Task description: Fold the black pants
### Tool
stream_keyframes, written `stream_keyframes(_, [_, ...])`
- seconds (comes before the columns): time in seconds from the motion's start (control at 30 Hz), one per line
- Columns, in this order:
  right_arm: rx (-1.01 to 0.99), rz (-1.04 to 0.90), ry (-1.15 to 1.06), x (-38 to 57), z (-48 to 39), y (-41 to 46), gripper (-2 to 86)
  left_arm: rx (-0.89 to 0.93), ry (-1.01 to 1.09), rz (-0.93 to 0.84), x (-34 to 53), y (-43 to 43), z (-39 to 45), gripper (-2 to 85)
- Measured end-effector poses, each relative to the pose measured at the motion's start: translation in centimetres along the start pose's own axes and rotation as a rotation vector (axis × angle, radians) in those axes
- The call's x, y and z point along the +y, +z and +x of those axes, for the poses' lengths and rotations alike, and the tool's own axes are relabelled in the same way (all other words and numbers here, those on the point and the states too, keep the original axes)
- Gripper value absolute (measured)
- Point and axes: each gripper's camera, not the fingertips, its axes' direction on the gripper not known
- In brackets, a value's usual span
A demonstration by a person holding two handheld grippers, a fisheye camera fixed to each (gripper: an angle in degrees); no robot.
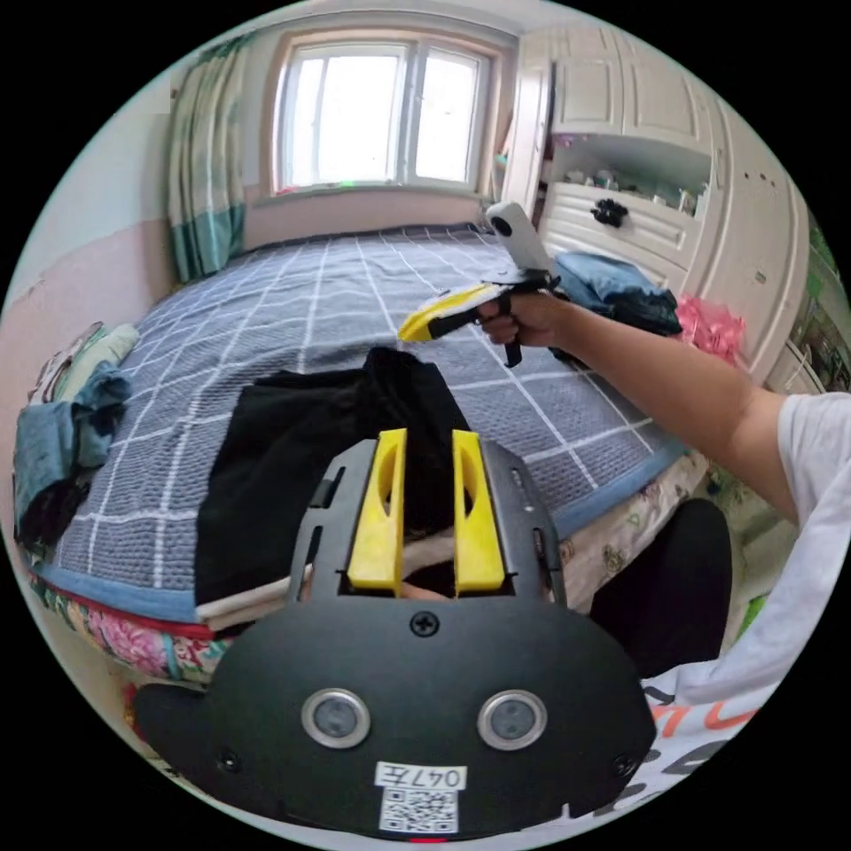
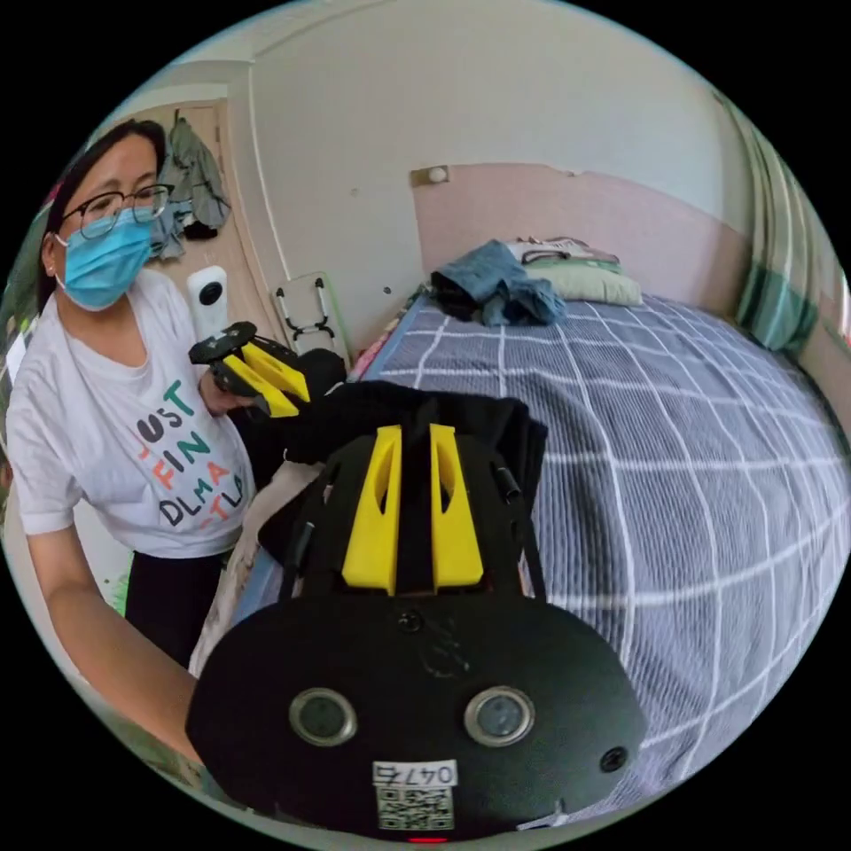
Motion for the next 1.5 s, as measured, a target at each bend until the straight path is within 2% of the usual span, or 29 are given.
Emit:
stream_keyframes(0.07, [0.027, 0.082, 0.077, 2.9, 0.0, -1.9, 1.2, 0.067, 0.013, -0.053, -0.3, 1.7, 2.0, 14.9])
stream_keyframes(0.13, [0.119, 0.176, 0.154, 5.5, -0.8, -4.5, 0.9, 0.136, 0.030, -0.038, -0.4, 1.3, 3.0, 15.9])
stream_keyframes(0.2, [0.198, 0.186, 0.178, 5.9, -2.1, -5.5, 0.7, 0.170, 0.062, -0.023, -0.6, 0.4, 3.7, 15.6])
stream_keyframes(0.37, [0.269, 0.052, 0.119, 2.9, -5.9, -2.3, 0.0, 0.082, 0.022, -0.003, -1.2, 0.0, 1.3, 9.4])
stream_keyframes(0.47, [0.260, -0.038, 0.119, 1.9, -7.1, 1.0, -0.4, 0.141, 0.027, -0.113, -1.3, 3.3, 0.9, 9.7])
stream_keyframes(0.6, [0.322, -0.281, 0.245, 4.8, -6.4, 4.5, -0.3, 0.198, 0.001, -0.207, -0.2, 7.3, 1.2, 10.8])
stream_keyframes(0.77, [0.241, -0.063, 0.338, 7.2, -7.2, 2.0, 2.1, 0.291, -0.045, -0.087, -0.5, 3.2, -2.2, 10.3])
stream_keyframes(0.8, [0.244, 0.031, 0.355, 7.3, -7.9, 0.3, 3.0, 0.277, -0.055, -0.066, -0.4, 2.2, -3.0, 10.2])
stream_keyframes(0.83, [0.263, 0.096, 0.364, 7.4, -8.7, -1.2, 3.7, 0.218, -0.075, -0.034, -0.3, 0.3, -4.9, 9.9])
stream_keyframes(0.9, [0.336, 0.107, 0.371, 7.5, -10.1, -2.7, 4.2, 0.070, -0.134, -0.025, 0.3, -2.0, -8.2, 9.8])
stream_keyframes(0.97, [0.409, 0.079, 0.358, 7.5, -11.7, -3.1, 4.5, -0.091, -0.226, -0.071, 1.7, -2.9, -12.8, 11.0])
stream_keyframes(1.0, [0.438, 0.071, 0.353, 7.4, -12.7, -3.0, 4.5, -0.101, -0.249, -0.094, 2.0, -2.6, -13.8, 11.5])
stream_keyframes(1.1, [0.460, 0.060, 0.336, 6.8, -15.0, -1.8, 4.4, 0.027, -0.318, -0.221, 3.3, 0.2, -17.6, 15.2])
stream_keyframes(1.13, [0.478, 0.044, 0.327, 6.3, -15.8, -1.1, 4.4, 0.121, -0.350, -0.250, 3.8, 1.4, -18.5, 15.8])
stream_keyframes(1.2, [0.489, 0.008, 0.292, 5.4, -17.1, 0.2, 4.4, 0.199, -0.410, -0.239, 4.5, 2.4, -19.7, 15.8])
stream_keyframes(1.33, [0.327, -0.010, 0.152, 1.7, -22.0, 3.7, 5.4, 0.234, -0.464, -0.211, 5.2, 2.9, -21.5, 15.5])
stream_keyframes(1.43, [0.307, -0.041, 0.024, -0.9, -27.4, 7.0, 7.4, 0.320, -0.559, -0.142, 5.7, 2.1, -24.3, 14.5])
stream_keyframes(1.5, [0.310, -0.078, -0.043, -2.6, -30.0, 9.4, 8.5, 0.310, -0.592, -0.094, 5.7, 0.9, -25.8, 14.1])
